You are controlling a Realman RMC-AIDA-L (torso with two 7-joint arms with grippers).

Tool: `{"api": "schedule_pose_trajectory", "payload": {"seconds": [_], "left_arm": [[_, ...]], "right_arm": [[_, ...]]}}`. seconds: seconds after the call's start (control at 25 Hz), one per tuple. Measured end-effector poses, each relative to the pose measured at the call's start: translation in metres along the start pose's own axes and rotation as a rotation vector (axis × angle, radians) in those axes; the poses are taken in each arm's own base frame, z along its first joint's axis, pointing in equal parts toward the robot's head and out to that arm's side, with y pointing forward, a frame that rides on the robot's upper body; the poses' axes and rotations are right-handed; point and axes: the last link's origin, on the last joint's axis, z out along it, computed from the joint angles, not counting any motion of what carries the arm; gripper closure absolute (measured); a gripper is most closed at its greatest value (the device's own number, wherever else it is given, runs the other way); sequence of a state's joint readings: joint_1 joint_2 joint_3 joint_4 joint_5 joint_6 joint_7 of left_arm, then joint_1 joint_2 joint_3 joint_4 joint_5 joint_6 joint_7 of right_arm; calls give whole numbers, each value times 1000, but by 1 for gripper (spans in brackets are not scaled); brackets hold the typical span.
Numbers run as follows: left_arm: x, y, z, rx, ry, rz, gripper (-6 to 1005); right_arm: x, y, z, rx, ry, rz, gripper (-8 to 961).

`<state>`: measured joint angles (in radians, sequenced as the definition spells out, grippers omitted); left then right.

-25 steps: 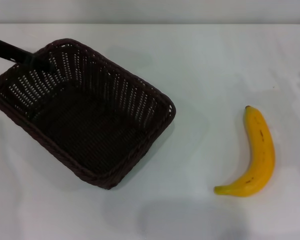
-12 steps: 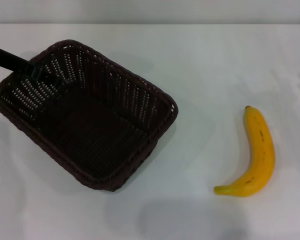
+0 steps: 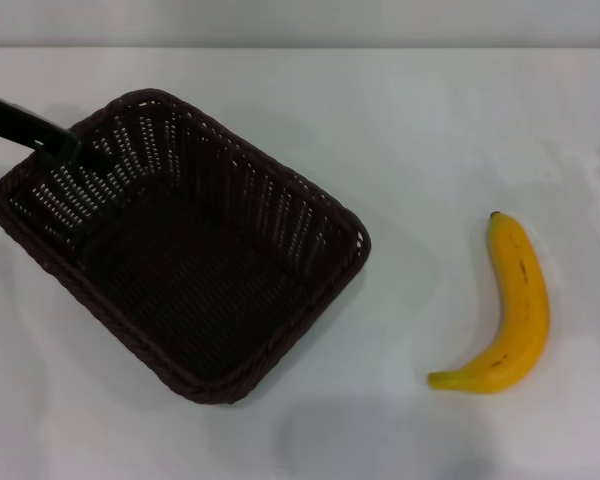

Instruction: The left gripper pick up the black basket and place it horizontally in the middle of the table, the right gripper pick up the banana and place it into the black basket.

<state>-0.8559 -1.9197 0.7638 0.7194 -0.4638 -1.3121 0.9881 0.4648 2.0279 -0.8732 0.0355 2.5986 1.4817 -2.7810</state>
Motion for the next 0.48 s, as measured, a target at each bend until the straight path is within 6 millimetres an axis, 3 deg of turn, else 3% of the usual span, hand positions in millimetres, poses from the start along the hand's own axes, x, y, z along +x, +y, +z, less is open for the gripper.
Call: {"api": "schedule_pose_trajectory", "payload": {"seconds": [0.48], "left_arm": [[7,-1,-30,-121,163,-19,779]], "right_arm": [[-1,-3,-1,17,-7,-2,82]]}}
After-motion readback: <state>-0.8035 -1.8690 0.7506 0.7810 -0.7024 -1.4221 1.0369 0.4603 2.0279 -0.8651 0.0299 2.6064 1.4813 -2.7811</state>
